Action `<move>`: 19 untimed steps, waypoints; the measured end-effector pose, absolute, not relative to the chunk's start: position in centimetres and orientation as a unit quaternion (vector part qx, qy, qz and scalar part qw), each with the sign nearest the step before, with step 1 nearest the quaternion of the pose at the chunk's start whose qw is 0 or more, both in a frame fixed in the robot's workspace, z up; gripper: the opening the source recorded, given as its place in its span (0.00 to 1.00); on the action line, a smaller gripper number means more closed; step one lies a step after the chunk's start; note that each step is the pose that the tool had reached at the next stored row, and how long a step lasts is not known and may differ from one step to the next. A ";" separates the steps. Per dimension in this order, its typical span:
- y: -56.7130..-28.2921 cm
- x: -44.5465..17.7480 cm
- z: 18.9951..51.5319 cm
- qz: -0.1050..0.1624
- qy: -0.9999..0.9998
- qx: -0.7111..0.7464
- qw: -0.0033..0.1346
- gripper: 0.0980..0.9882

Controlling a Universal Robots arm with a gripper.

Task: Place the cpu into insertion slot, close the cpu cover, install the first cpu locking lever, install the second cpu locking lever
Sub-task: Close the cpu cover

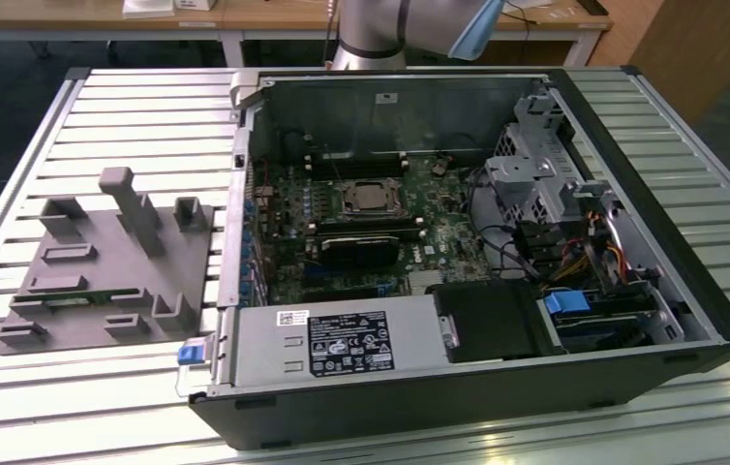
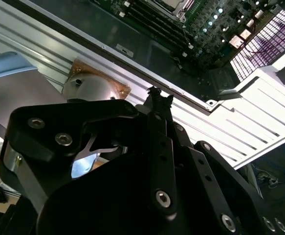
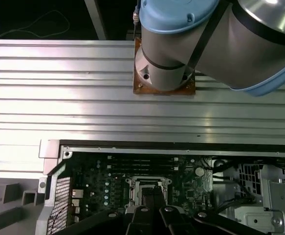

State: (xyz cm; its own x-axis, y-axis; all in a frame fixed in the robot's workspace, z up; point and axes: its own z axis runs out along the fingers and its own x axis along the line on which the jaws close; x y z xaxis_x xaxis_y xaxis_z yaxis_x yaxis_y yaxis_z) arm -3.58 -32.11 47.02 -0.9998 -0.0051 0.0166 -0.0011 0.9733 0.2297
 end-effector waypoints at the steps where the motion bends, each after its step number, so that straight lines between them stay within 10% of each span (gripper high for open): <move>1: -32.2 -3.6 46.9 -0.116 -0.993 0.002 0.009 0.00; 19: -33.0 -3.6 45.0 -0.095 -0.995 0.001 0.009 0.00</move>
State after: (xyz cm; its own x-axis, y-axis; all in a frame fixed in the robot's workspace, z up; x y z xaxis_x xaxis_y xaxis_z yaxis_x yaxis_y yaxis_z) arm -3.58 -33.05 44.96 -0.9999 -0.0043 0.0167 -0.0010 0.9819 0.1893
